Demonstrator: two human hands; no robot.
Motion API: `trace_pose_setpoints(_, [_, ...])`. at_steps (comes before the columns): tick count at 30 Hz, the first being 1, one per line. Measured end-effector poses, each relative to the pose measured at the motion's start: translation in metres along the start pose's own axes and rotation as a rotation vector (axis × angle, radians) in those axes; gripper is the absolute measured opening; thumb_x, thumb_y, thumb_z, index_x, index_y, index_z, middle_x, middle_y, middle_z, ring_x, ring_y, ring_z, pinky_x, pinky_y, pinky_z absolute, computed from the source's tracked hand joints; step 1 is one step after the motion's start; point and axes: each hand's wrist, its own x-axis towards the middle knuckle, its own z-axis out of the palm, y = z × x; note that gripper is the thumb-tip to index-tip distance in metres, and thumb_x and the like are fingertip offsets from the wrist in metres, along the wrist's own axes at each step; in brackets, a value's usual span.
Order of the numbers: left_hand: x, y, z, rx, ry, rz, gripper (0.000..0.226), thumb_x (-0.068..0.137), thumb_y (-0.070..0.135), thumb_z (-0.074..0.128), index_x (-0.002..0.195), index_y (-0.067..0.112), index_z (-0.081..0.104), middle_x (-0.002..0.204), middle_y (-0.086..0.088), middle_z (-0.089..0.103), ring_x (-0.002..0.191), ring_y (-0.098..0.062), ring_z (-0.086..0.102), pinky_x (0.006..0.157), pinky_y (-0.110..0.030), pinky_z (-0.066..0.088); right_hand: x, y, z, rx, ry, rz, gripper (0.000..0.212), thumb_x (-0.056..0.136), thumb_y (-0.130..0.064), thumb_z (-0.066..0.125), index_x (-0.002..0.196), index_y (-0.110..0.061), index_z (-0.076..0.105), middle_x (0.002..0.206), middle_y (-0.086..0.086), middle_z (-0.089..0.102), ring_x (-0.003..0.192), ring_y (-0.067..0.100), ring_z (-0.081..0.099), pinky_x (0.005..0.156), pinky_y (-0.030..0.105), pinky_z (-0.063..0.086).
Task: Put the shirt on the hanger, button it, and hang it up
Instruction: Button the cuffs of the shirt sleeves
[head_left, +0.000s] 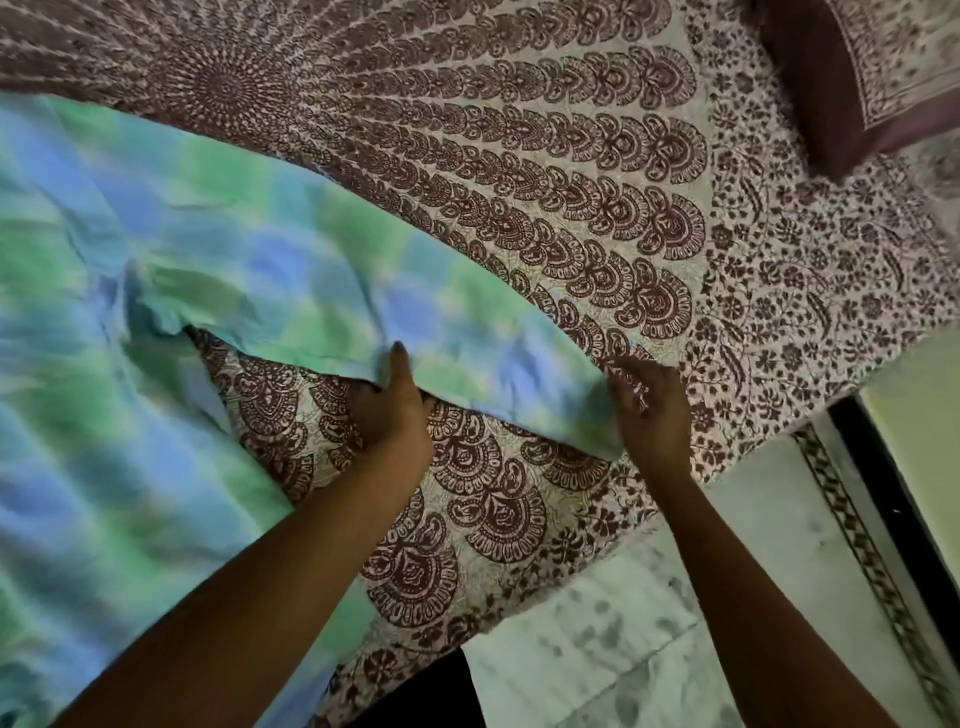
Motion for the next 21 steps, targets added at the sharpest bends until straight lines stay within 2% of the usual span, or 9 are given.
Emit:
trace_pose_setpoints(3, [-0.009,-0.006,0.006,0.085,-0.179,-0.152,0.044,0.072,0.027,0.076,0.108,0.017,0.053,0.106,-0.008,0.065,0.08,-0.02,0.065,0.064,-0.033,0.059,0.026,0.005,0.005,0.022,-0.06,0.236,0.031,0.095,-0.024,0.045,0.108,-0.004,0.065,0.096,0.011,0.067,0.079,0.02,0.057,0.063,0.022,0.037])
trace_pose_setpoints(7, [-0.028,-0.016,0.018,0.303,-0.377,-0.335,0.039,0.074,0.02,0.075,0.106,0.01,0.057,0.108,-0.01,0.061,0.079,-0.018,0.058,0.066,-0.025,0.055,0.037,-0.005,-0.015,0.475,-0.435,0.659,0.026,0.089,0.0,0.041,0.088,-0.008,0.066,0.088,0.007,0.064,0.083,0.023,0.058,0.071,0.032,0.047])
trace_pose_setpoints(10, [-0.04,-0.025,0.026,0.389,-0.403,-0.281,0.027,0.074,0.017,0.075,0.092,0.007,0.057,0.1,-0.009,0.062,0.072,-0.021,0.06,0.052,-0.023,0.054,0.023,0.007,-0.02,0.602,-0.523,0.503,0.044,0.081,0.022,0.036,0.094,-0.009,0.064,0.097,0.0,0.069,0.094,0.018,0.061,0.075,0.027,0.055])
trace_pose_setpoints(12, [-0.041,-0.03,0.03,0.416,-0.353,-0.243,0.029,0.075,0.019,0.075,0.091,0.004,0.056,0.092,-0.007,0.061,0.07,-0.024,0.06,0.042,-0.023,0.05,0.011,0.021,-0.017,0.49,-0.484,0.311,0.057,0.074,0.029,0.044,0.107,-0.014,0.062,0.106,-0.008,0.068,0.102,0.012,0.061,0.083,0.025,0.055])
trace_pose_setpoints(13, [-0.041,-0.032,0.031,0.404,-0.326,-0.248,0.03,0.076,0.021,0.074,0.093,0.004,0.055,0.091,-0.007,0.061,0.071,-0.025,0.059,0.044,-0.024,0.049,0.007,0.025,-0.014,0.359,-0.466,0.205,0.061,0.071,0.028,0.05,0.114,-0.014,0.06,0.112,-0.007,0.065,0.106,0.011,0.059,0.088,0.025,0.052])
trace_pose_setpoints(15, [-0.042,-0.034,0.033,0.31,-0.319,-0.313,0.026,0.078,0.024,0.07,0.095,0.008,0.058,0.101,-0.011,0.063,0.083,-0.029,0.061,0.061,-0.033,0.054,0.002,0.027,-0.006,0.082,-0.344,0.001,0.056,0.072,0.019,0.059,0.121,-0.008,0.059,0.116,0.002,0.061,0.105,0.013,0.056,0.088,0.022,0.047])
trace_pose_setpoints(17, [-0.044,-0.04,0.032,0.213,-0.351,-0.374,0.019,0.081,0.027,0.066,0.094,0.014,0.06,0.109,-0.013,0.064,0.091,-0.028,0.062,0.078,-0.043,0.055,-0.001,0.025,0.003,0.005,-0.227,-0.005,0.041,0.076,0.011,0.062,0.115,-0.004,0.064,0.105,0.005,0.062,0.094,0.014,0.057,0.076,0.014,0.044])
trace_pose_setpoints(20, [-0.053,-0.046,0.028,0.228,-0.402,-0.371,0.039,0.079,0.026,0.07,0.111,0.009,0.056,0.108,-0.013,0.064,0.088,-0.029,0.063,0.071,-0.044,0.055,0.0,0.022,0.006,0.11,-0.207,0.118,0.026,0.079,0.008,0.059,0.098,-0.006,0.068,0.09,0.005,0.066,0.079,0.017,0.06,0.066,0.023,0.044])
trace_pose_setpoints(21, [-0.053,-0.049,0.027,0.261,-0.403,-0.36,0.048,0.075,0.021,0.074,0.116,0.005,0.053,0.111,-0.015,0.063,0.092,-0.03,0.063,0.075,-0.046,0.056,0.002,0.021,0.003,0.15,-0.134,0.143,0.027,0.078,0.011,0.055,0.093,-0.008,0.068,0.086,0.005,0.066,0.076,0.018,0.06,0.063,0.023,0.045])
